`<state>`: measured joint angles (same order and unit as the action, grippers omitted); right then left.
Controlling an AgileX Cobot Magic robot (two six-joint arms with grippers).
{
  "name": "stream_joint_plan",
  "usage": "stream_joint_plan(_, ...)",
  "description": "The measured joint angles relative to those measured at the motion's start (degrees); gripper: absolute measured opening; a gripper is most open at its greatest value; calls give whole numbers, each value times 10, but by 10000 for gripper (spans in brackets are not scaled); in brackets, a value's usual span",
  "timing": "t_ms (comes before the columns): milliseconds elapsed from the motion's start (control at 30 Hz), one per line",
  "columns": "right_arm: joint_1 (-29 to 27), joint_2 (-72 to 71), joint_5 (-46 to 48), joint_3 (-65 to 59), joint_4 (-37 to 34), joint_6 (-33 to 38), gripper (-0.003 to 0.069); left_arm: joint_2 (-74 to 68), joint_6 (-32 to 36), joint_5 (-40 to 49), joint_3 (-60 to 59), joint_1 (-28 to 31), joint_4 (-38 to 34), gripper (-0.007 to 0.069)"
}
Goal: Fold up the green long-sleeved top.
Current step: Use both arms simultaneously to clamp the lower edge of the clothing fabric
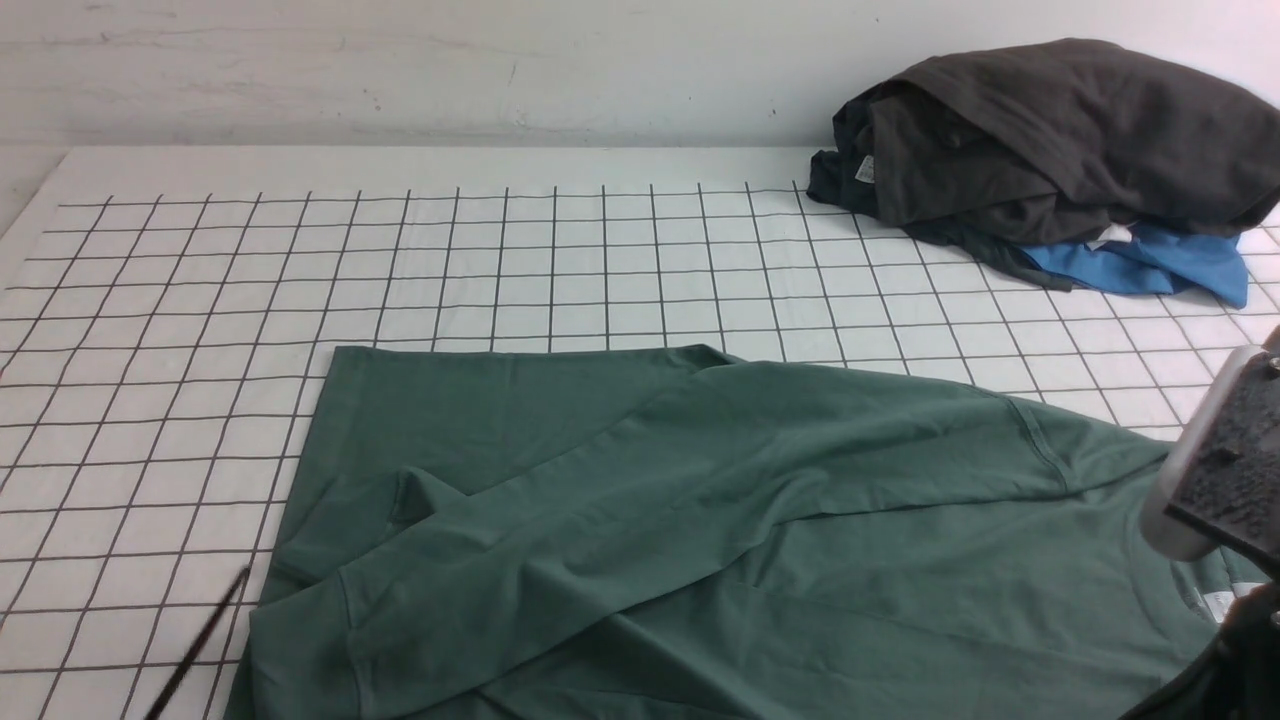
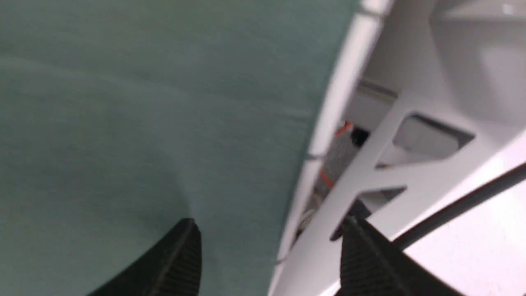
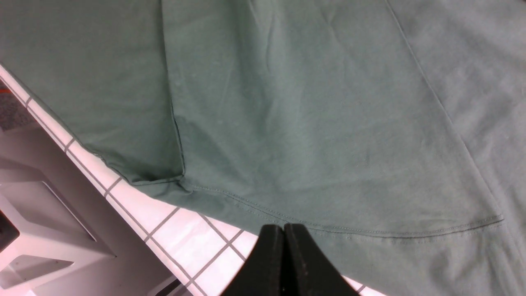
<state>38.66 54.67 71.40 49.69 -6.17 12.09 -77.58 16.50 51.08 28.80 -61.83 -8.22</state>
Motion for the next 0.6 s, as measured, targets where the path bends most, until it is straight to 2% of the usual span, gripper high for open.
stream_joint_plan(133,0,0,0,0,0,0,-14,-1,-65,-1,-3,-7,69,427)
stream_joint_plan(267,0,0,0,0,0,0,-14,-1,-106,-1,-3,-7,108,427)
stream_joint_plan(467,0,0,0,0,0,0,-14,-1,-113,-1,-3,-8,79,427)
stream_joint_plan(600,0,0,0,0,0,0,-14,-1,-85,-5,-6,-8,49,427)
